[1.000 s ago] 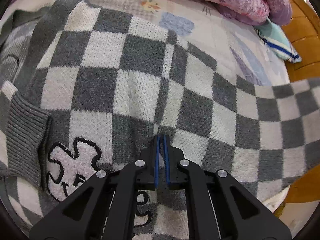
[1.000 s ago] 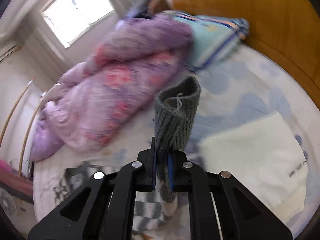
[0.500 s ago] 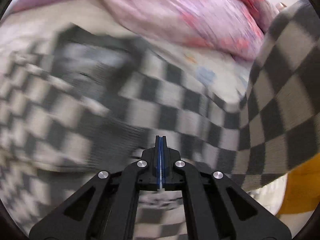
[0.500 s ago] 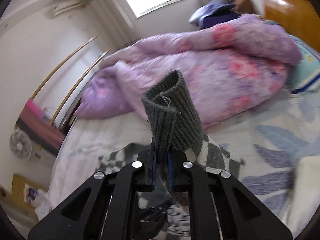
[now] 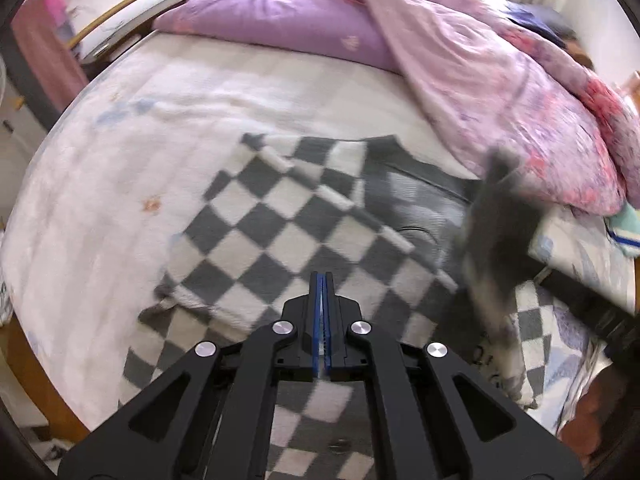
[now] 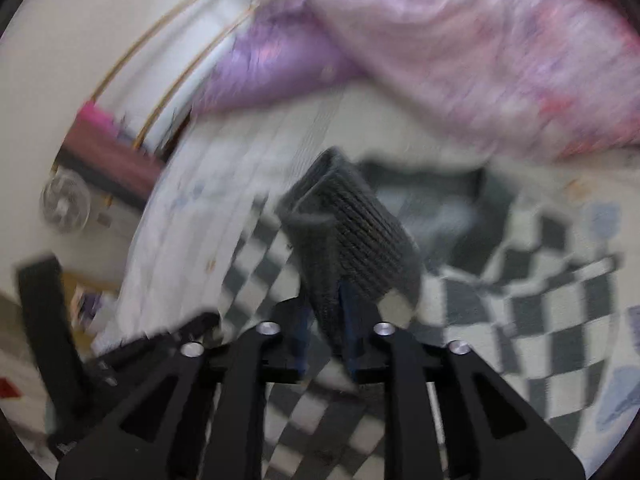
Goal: Fold large clothes
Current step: 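Lift the cuff with the right tool and lay it across the cardigan front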
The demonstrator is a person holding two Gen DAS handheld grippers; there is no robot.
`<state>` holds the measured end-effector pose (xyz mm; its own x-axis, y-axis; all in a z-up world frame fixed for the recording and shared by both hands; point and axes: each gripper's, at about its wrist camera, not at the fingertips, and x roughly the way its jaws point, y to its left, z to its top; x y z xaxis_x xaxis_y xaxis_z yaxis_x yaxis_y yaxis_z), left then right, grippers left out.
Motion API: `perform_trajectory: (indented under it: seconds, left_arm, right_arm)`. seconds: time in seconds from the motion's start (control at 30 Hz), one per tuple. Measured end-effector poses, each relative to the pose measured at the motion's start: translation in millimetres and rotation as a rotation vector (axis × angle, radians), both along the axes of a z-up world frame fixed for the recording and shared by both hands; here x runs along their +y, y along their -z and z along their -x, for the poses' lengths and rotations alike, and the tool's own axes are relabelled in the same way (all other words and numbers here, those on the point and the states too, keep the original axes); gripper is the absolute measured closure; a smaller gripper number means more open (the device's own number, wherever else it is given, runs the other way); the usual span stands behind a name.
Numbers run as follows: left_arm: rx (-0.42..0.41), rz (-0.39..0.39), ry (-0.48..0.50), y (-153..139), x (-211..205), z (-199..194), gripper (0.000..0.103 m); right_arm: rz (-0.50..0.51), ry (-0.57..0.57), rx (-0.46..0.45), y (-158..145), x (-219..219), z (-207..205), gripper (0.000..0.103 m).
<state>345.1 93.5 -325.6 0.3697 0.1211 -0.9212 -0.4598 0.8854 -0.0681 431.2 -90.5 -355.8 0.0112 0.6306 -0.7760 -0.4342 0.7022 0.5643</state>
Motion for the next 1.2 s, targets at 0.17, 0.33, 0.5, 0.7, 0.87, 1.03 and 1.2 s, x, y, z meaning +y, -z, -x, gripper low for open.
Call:
perform_trajectory:
  seconds: [0.17, 0.33, 0.5, 0.7, 0.87, 1.03, 1.2]
  left_arm:
    - [0.041, 0.091, -0.059, 40.7, 7.4, 11.0, 0.079]
    - [0.078, 0.183, -0.086, 89.4, -3.3, -5.2, 0.065]
    - [0.168, 0.163, -0.05, 140.0, -26.2, -22.9, 0.066]
    - [0.199, 0.084, -0.004, 142.5, -35.7, -34.8, 0.065]
    - [0.227, 0.048, 0.036, 143.2, -41.9, -40.8, 0.065]
    - [0.23, 0.035, 0.063, 145.4, -46.6, -50.3, 0.064]
    - [0.231, 0.027, 0.074, 145.6, -48.8, -52.5, 0.064]
  right_arm:
    - [0.065, 0.012, -0.16, -6.0, -33.7, 7.5, 0.019]
    - [0.214, 0.096, -0.172, 16.2, -104.9, 3.5, 0.027]
    - [0.41, 0.168, -0.021, 70.1, -190.5, 5.1, 0.089]
    - [0.456, 0.213, 0.158, 138.1, -216.8, 12.8, 0.097]
    - [0.45, 0.312, 0.136, 125.1, -219.9, -43.0, 0.1]
    - [0.495, 0.365, 0.228, 149.7, -215.3, -107.9, 0.103]
    - [0.546, 0.296, 0.222, 137.7, -217.7, -83.2, 0.103]
